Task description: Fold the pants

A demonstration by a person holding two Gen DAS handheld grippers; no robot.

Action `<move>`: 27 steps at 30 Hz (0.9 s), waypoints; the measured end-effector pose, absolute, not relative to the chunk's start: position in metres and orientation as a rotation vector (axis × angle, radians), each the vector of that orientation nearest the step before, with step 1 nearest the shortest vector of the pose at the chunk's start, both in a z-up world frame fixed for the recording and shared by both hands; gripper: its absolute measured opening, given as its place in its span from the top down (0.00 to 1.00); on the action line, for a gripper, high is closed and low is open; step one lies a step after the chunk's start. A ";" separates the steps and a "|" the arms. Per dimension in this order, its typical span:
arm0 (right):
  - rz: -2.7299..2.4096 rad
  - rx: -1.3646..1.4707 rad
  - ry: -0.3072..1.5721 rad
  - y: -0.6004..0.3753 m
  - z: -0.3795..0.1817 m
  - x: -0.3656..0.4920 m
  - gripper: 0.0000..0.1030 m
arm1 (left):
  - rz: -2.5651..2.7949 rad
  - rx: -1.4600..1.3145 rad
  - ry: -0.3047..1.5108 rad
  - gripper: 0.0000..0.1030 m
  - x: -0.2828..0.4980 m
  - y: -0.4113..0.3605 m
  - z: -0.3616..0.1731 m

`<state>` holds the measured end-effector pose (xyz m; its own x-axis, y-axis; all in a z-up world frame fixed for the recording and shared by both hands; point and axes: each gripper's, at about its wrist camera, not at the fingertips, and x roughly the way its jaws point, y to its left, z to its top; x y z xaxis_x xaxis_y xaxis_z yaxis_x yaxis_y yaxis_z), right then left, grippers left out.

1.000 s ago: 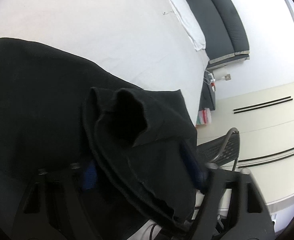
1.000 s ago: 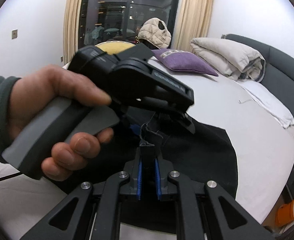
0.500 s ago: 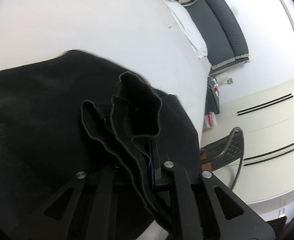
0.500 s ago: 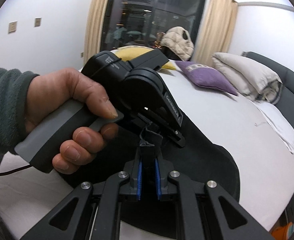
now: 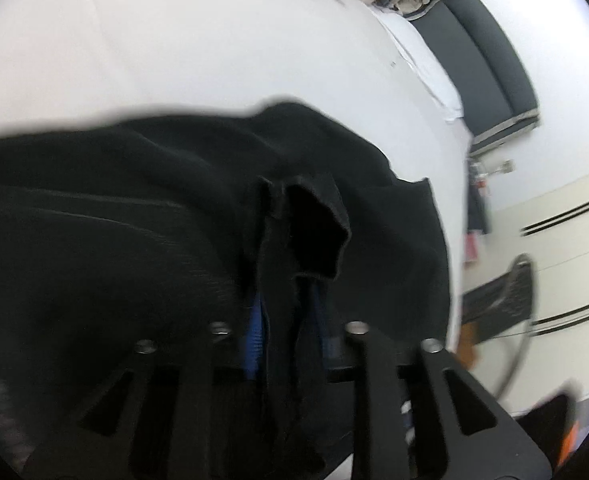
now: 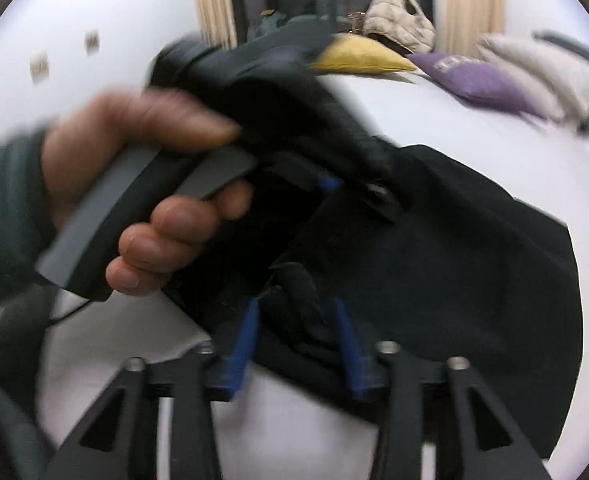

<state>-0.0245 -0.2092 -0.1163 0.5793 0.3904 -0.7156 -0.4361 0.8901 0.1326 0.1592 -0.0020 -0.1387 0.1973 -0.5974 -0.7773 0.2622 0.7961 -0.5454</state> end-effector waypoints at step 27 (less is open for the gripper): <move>0.457 0.576 0.898 -0.393 -0.116 0.096 0.58 | -0.750 -0.114 1.101 0.76 0.083 -0.070 -0.122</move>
<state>0.0959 -0.3927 -0.1160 0.5472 0.5921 -0.5916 -0.1302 0.7584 0.6386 0.0828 -0.0700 -0.1220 0.2374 -0.5996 -0.7643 0.4913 0.7528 -0.4380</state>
